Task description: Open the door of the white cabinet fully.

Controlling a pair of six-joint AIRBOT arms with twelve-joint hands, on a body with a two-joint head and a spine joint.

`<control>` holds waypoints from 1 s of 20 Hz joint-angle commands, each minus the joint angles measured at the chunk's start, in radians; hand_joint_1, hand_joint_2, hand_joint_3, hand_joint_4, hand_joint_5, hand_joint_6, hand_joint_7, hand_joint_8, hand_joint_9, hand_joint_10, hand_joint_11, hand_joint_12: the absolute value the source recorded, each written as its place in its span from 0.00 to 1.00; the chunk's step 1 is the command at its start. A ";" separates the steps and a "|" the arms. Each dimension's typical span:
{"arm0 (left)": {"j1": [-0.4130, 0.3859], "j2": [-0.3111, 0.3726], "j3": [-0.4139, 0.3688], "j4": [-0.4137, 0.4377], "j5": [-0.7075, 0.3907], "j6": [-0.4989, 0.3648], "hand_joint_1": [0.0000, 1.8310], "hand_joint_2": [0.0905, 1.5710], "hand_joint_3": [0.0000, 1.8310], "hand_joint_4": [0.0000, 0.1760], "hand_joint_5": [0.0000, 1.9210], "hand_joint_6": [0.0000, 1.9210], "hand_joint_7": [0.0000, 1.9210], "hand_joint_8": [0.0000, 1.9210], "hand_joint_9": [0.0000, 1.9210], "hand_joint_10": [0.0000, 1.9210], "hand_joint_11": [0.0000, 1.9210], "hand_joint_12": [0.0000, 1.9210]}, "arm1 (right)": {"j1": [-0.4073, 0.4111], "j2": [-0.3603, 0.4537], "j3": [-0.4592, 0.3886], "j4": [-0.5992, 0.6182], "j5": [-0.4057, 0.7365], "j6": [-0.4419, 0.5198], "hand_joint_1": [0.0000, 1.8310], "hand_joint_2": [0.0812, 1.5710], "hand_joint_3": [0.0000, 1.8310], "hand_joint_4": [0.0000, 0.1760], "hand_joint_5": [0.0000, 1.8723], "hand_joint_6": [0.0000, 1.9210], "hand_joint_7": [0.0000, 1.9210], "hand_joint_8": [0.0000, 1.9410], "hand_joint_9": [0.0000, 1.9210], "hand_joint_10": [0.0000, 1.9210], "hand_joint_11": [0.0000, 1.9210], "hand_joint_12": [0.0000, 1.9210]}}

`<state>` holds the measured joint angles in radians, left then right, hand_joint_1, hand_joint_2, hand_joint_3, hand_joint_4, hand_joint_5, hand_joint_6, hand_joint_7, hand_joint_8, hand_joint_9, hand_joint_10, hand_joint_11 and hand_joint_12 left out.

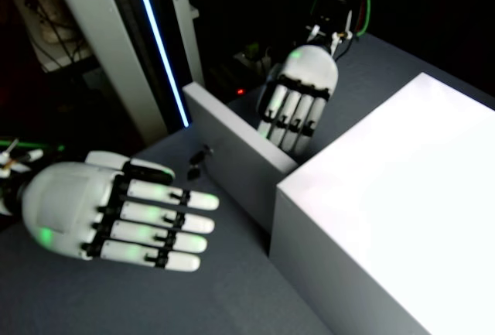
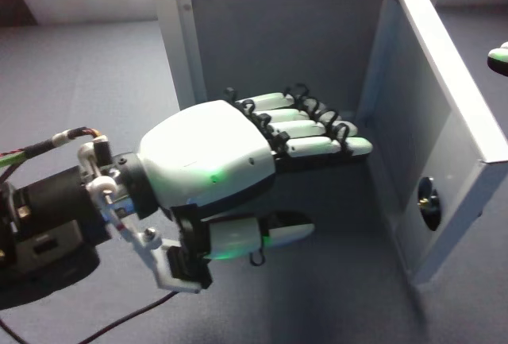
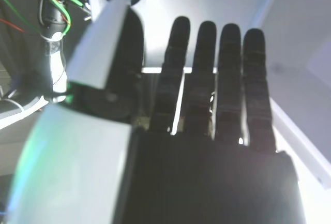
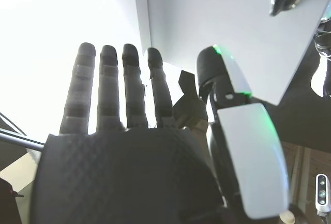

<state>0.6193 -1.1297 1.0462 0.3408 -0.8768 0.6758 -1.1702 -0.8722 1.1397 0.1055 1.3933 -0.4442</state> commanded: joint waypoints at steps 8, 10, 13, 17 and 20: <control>-0.051 -0.070 0.028 0.001 -0.131 -0.007 0.31 0.87 0.00 0.00 0.18 0.00 0.17 0.00 0.14 0.00 0.09 0.12 | 0.005 -0.005 0.013 0.024 0.122 0.010 0.30 0.82 0.00 0.35 0.16 0.00 0.14 0.00 0.10 0.00 0.08 0.07; -0.064 -0.084 0.035 0.002 -0.131 -0.006 0.36 0.81 0.00 0.00 0.11 0.00 0.11 0.00 0.10 0.00 0.07 0.09 | 0.005 -0.006 0.015 0.023 0.122 0.010 0.32 0.83 0.00 0.28 0.16 0.00 0.13 0.00 0.11 0.00 0.08 0.08; -0.082 -0.112 0.050 0.006 -0.128 -0.006 0.35 0.79 0.00 0.00 0.07 0.00 0.08 0.00 0.08 0.00 0.06 0.08 | 0.005 -0.009 0.018 0.023 0.120 0.010 0.35 0.85 0.00 0.28 0.16 0.00 0.13 0.00 0.10 0.00 0.04 0.14; -0.100 -0.145 0.067 0.006 -0.125 -0.005 0.36 0.83 0.00 0.00 0.08 0.00 0.06 0.00 0.08 0.00 0.09 0.06 | 0.006 -0.012 0.022 0.021 0.120 0.012 0.32 0.83 0.00 0.24 0.17 0.00 0.14 0.00 0.11 0.00 0.00 0.28; -0.104 -0.148 0.068 0.009 -0.124 -0.005 0.36 0.83 0.00 0.00 0.10 0.01 0.09 0.01 0.10 0.01 0.11 0.06 | 0.006 -0.013 0.022 0.020 0.120 0.014 0.32 0.82 0.00 0.28 0.17 0.00 0.14 0.00 0.10 0.00 0.00 0.24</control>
<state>0.5255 -1.2762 1.1137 0.3603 -0.8814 0.6758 -1.1702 -0.8886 1.1587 0.1001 1.3922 -0.4416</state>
